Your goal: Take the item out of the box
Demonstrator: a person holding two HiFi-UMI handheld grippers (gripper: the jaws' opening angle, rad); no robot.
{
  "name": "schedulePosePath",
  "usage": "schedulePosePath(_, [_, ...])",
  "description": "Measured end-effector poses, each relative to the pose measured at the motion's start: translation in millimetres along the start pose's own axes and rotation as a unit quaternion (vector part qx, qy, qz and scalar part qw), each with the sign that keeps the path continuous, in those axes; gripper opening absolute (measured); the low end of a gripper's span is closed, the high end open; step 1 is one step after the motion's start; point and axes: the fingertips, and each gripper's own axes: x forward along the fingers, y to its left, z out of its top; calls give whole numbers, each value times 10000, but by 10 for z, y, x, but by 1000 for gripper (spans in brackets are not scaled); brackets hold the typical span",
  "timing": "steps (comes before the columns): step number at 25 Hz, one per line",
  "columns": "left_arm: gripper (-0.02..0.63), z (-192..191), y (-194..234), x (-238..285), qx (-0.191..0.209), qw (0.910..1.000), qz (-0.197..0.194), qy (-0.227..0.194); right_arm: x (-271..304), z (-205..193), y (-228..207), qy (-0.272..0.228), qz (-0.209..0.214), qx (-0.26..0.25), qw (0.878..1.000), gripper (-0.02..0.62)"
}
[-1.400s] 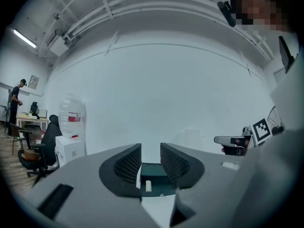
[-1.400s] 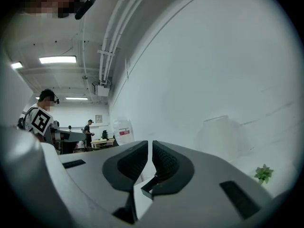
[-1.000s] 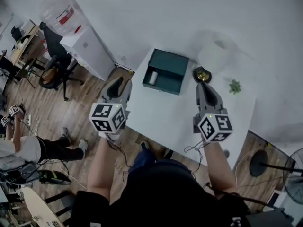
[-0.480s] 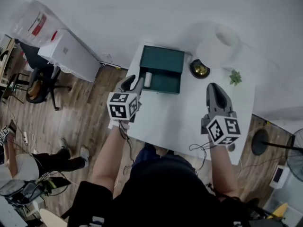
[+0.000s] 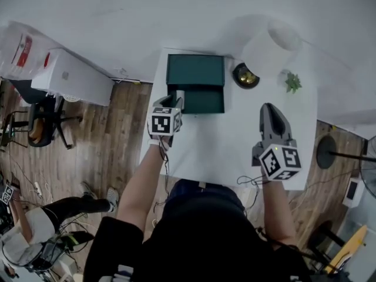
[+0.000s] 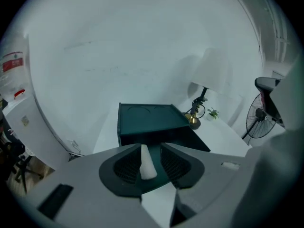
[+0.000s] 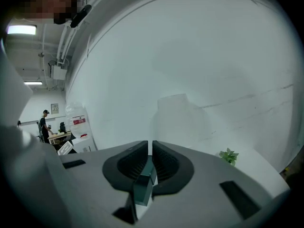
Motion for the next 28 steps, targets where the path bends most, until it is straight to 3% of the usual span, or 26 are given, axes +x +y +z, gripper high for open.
schedulePosePath(6, [123, -220, 67, 303, -56, 9979, 51, 636, -18, -55, -69, -10, -160, 61, 9999, 35])
schedulePosePath(11, [141, -34, 61, 521, 314, 9974, 305, 578, -159, -48, -253, -116, -366, 133, 9992, 35])
schedulePosePath(17, [169, -215, -89, 746, 416, 9917, 313, 1173, -393, 52, -438, -490, -442, 350, 9972, 37])
schedulePosePath(21, [178, -595, -159, 748, 43, 9751, 349, 2190, -504, 70, -576, -574, -540, 431, 9960, 37])
schedulePosePath(28, [156, -578, -65, 834, 902, 9602, 813, 2517, -663, 166, -681, -820, -515, 620, 9934, 35])
